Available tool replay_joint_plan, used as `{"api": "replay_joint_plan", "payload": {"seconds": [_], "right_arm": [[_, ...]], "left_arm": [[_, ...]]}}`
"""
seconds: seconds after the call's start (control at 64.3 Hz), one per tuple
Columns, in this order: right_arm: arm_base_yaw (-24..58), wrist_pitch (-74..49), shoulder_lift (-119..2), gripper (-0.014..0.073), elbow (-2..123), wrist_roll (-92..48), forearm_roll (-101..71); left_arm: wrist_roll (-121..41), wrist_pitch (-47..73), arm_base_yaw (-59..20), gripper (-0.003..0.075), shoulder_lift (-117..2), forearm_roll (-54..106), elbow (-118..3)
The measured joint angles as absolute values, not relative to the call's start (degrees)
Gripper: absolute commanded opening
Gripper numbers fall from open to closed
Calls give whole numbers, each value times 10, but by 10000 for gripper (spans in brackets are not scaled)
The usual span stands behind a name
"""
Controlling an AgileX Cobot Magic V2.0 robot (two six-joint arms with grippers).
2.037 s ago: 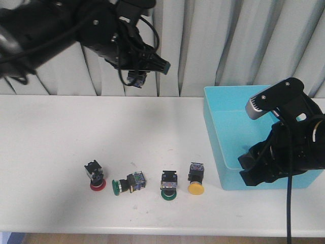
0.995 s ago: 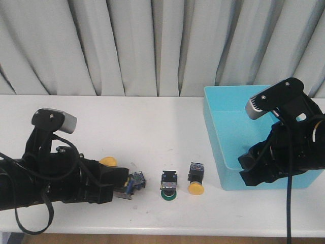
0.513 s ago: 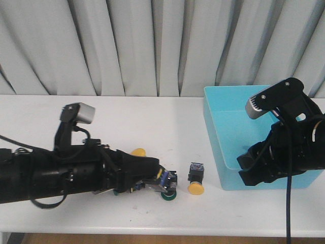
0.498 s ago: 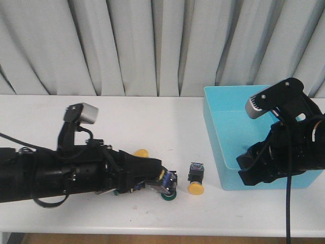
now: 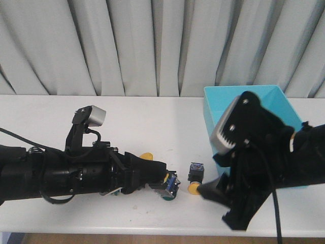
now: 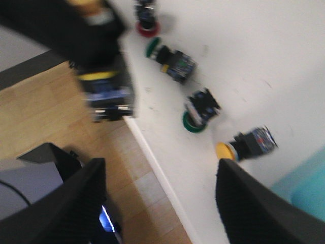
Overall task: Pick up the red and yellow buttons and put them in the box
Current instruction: 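Grasp the yellow button's base with the right gripper from the left gripper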
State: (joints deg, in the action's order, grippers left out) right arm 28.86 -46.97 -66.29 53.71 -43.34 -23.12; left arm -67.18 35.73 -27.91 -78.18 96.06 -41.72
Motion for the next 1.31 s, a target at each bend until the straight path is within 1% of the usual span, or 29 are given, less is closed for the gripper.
{"api": "replay_joint_plan", "payload": {"seconds": [0.078, 0.249, 0.451, 0.638, 0.747, 0.793, 0.902, 1.058, 1.166, 1.26, 1.306], "right_arm": [[318, -461, -664, 594, 537, -447, -226], [358, -427, -692, 594, 537, -489, -219], [362, -382, -745, 594, 537, -518, -233], [362, -357, -778, 591, 537, -632, -324], [362, -338, -796, 570, 537, -691, -374], [362, -330, -801, 552, 537, -707, -388], [362, -324, -807, 475, 537, -722, -399], [362, -324, -807, 332, 537, -725, -398], [362, -323, -807, 249, 537, -725, -396], [362, -320, -807, 209, 537, -724, -395], [362, -320, -807, 204, 537, -724, -395]], "left_arm": [[-645, 342, -278, 157, -782, 962, -418], [-620, 329, -278, 157, -782, 964, -418], [-618, 329, -278, 157, -782, 965, -418], [-618, 329, -278, 157, -782, 965, -418], [-618, 329, -278, 157, -782, 965, -418], [-618, 329, -278, 157, -782, 965, -418], [-618, 329, -278, 157, -782, 965, -418], [-618, 329, -278, 157, -782, 965, -418], [-618, 330, -278, 157, -782, 965, -418], [-618, 330, -278, 157, -782, 964, -418], [-618, 330, -278, 157, -782, 964, -418]]}}
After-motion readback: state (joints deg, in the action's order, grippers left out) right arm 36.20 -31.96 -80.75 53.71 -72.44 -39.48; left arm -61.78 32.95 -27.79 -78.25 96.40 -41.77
